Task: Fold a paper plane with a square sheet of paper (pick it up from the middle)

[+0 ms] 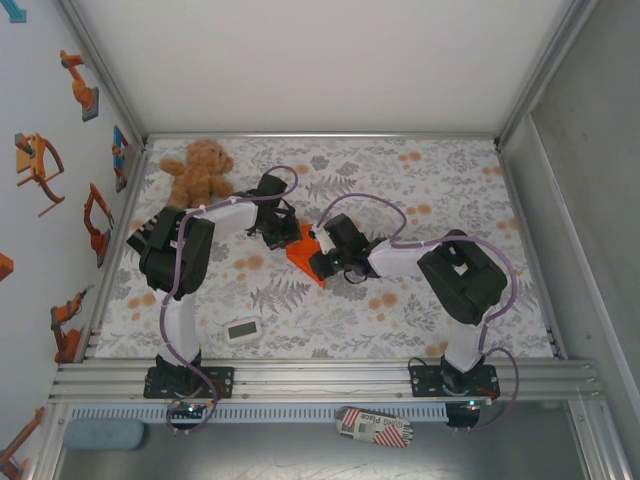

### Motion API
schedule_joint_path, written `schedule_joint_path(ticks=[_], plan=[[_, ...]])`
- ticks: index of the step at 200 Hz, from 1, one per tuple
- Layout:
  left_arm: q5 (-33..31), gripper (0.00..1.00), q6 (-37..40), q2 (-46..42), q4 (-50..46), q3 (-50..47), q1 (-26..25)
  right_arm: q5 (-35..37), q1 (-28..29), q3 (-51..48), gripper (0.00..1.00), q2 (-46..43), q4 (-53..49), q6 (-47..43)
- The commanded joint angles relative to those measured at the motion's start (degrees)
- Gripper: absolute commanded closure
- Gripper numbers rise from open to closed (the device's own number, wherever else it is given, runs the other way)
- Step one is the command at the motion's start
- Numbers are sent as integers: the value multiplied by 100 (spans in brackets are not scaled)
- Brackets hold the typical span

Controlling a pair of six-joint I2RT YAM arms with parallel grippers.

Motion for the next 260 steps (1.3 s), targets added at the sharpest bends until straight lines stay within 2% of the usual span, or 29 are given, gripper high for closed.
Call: schedule_joint_path(ticks=[1, 260], plan=[[-55, 88, 145, 270, -372, -13, -39, -108, -44, 157, 100, 130, -68, -34], [-23, 89, 162, 288, -362, -19, -51, -278, -73, 297, 100, 334, -138, -35]])
